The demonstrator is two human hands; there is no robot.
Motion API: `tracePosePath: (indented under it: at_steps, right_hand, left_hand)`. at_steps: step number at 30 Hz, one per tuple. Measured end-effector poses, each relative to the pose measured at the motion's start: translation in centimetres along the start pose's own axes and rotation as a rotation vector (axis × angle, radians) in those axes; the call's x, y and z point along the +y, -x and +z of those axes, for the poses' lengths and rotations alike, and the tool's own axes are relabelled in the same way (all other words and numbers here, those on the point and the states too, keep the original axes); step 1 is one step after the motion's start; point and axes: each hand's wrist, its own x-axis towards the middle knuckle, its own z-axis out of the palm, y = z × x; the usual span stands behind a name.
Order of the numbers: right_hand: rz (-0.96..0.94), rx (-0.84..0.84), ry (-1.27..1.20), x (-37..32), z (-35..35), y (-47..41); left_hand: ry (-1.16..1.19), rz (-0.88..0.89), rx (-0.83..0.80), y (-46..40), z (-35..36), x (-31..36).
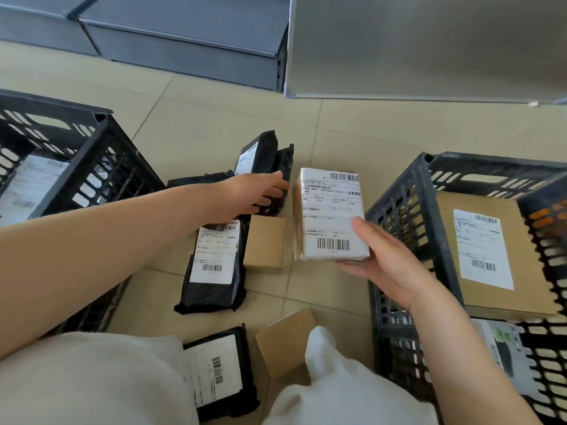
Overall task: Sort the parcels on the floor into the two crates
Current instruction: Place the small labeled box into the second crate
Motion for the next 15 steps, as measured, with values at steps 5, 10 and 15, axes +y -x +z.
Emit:
tracePosePath:
  at_steps: [5, 10, 15]
  right_hand:
    - [-0.049, 0.112, -0.06, -1.8, -2.7, 2.7]
    - [-0.175, 0.254, -0.048, -4.1, -7.2, 7.1]
    - [-0.222, 0.369, -0.093, -3.8, -11.9, 10.6]
  left_hand:
    - [-0.051, 0.052, 0.035, 1.0, 3.3, 3.5]
    - [-0.079, 0.153, -0.1, 2.3, 8.1, 6.5]
    - [-0.269, 0.206, -0.284, 3.2, 12.1, 7.5]
